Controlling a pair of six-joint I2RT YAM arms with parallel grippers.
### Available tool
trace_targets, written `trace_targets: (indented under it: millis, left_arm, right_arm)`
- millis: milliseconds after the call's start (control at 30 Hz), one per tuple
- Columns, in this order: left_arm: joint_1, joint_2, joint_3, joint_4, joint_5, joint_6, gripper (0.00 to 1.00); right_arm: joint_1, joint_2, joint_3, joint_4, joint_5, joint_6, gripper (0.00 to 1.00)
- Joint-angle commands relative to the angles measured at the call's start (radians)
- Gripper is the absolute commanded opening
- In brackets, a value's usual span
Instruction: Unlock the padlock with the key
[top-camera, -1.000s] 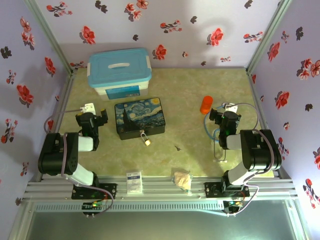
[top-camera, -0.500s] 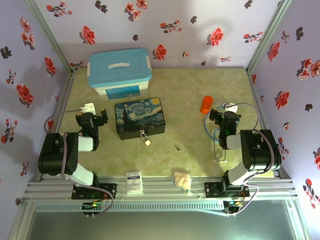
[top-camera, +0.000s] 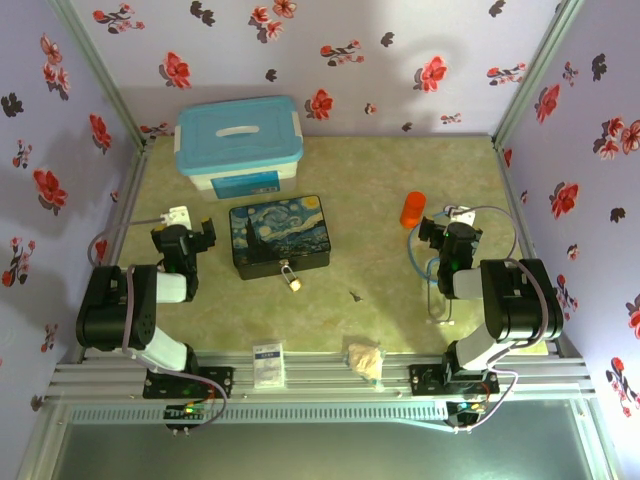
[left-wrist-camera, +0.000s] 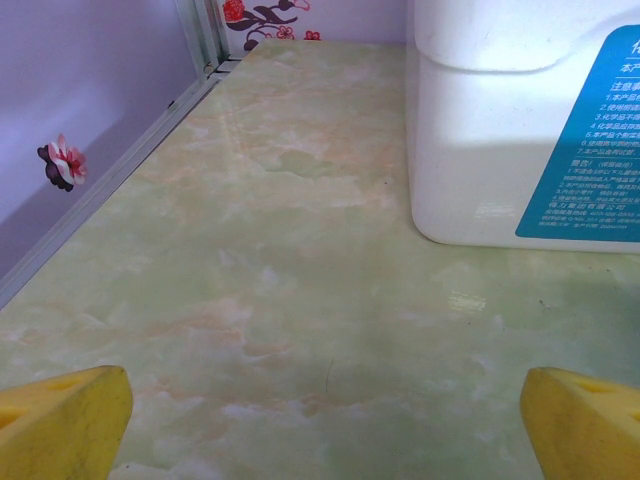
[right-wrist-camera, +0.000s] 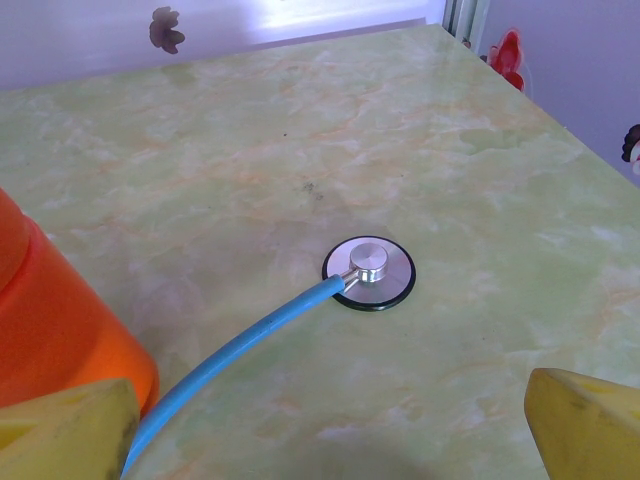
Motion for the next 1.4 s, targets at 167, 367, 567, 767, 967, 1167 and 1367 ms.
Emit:
trace_targets:
  millis: [167, 367, 567, 767, 967, 1167, 1367]
  left_arm:
    - [-0.002, -0.013, -0.009, 0.046, -0.034, 0.014, 1.00]
    - [-0.022, -0.132, -0.041, 0.013, -0.126, 0.002, 1.00]
    - [-0.030, -0.351, 0.007, -0.216, -0.146, -0.051, 1.00]
    - [-0.028, -0.622, 0.014, -0.381, 0.055, -0.366, 1.00]
    - [-0.031, -0.751, -0.013, -0.476, 0.202, -0.659, 1.00]
    - [-0.231, -0.690, 0.157, -0.800, 0.354, -0.677, 1.00]
    - [-0.599, -0.711, 0.123, -0.798, 0.144, -0.717, 1.00]
  right_arm:
    - [-0.006, -0.003, 0.009, 0.021, -0.030, -0.030, 0.99]
    - [-0.003, -0.065, -0.005, 0.001, -0.057, -0.045, 0.99]
    - [0.012, -0.187, 0.020, -0.145, -0.058, -0.065, 0.99]
    - [-0.012, -0.364, 0.225, -0.705, -0.011, 0.237, 0.99]
    - [0.005, -0.499, 0.224, -0.860, -0.349, 0.350, 0.99]
    - [0.132, -0.608, 0.226, -1.144, -0.317, 0.343, 0.98]
    - [0.476, -0.572, 0.249, -1.273, -0.204, 0.385, 0.86]
